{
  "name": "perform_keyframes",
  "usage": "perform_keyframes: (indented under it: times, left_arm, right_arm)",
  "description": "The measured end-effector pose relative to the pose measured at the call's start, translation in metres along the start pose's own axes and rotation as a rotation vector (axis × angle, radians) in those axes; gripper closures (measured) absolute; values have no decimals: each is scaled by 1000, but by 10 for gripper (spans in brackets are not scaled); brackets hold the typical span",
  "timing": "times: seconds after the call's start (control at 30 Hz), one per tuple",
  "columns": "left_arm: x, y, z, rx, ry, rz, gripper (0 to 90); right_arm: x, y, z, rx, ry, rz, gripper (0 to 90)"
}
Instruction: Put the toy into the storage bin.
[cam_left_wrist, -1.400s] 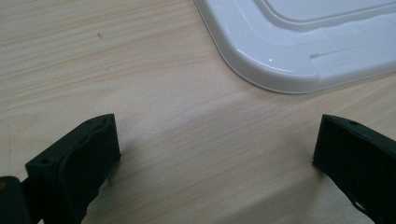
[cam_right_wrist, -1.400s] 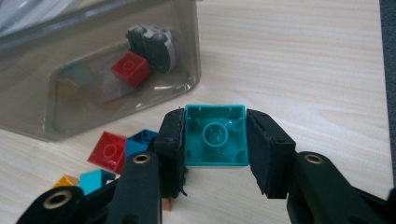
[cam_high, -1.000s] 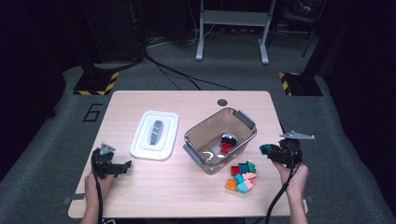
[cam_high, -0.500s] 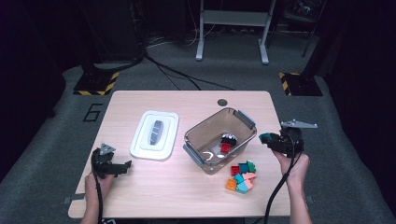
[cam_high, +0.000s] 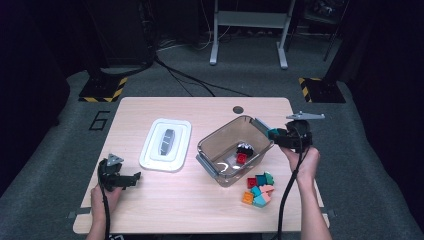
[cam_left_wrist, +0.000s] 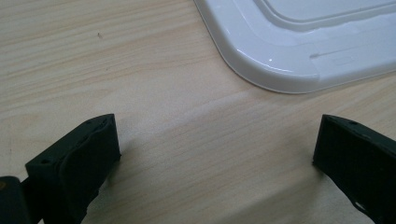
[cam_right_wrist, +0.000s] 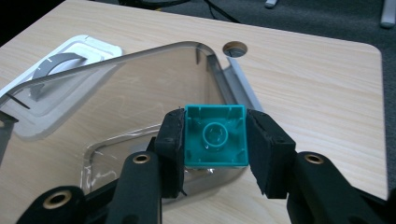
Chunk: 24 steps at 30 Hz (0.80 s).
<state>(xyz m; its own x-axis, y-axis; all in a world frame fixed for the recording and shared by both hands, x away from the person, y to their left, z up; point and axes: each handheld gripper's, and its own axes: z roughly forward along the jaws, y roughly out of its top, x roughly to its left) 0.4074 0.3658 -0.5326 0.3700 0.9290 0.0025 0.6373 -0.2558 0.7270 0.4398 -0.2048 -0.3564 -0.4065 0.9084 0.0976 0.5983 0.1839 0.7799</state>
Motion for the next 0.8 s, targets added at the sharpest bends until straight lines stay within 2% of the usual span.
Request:
perform_keyframes:
  times: [0.17,0.4,0.43,0.5,0.57,0.63,0.7,0.77,0.8]
  left_arm:
    - [0,0,0,0,0,0,3]
    - [0,0,0,1,0,1,3]
    - [0,0,0,0,0,1,3]
    - [0,0,0,1,0,1,3]
    - [0,0,0,1,0,1,3]
    - [0,0,0,0,0,0,3]
    - [0,0,0,1,0,1,3]
    - [0,0,0,1,0,1,3]
    - [0,0,0,1,0,1,3]
  right_arm:
    - [7,3,16,45,15,-16,595]
    - [11,-1,33,104,24,-7,593]
    - [10,-2,35,110,18,-27,593]
    - [10,-4,36,121,18,-4,592]
    - [8,-6,37,123,20,-11,590]
    - [7,-7,36,129,16,1,582]
    - [6,-8,35,124,21,-5,549]
    - [7,-9,33,121,22,11,500]
    - [6,-9,32,116,22,-5,485]
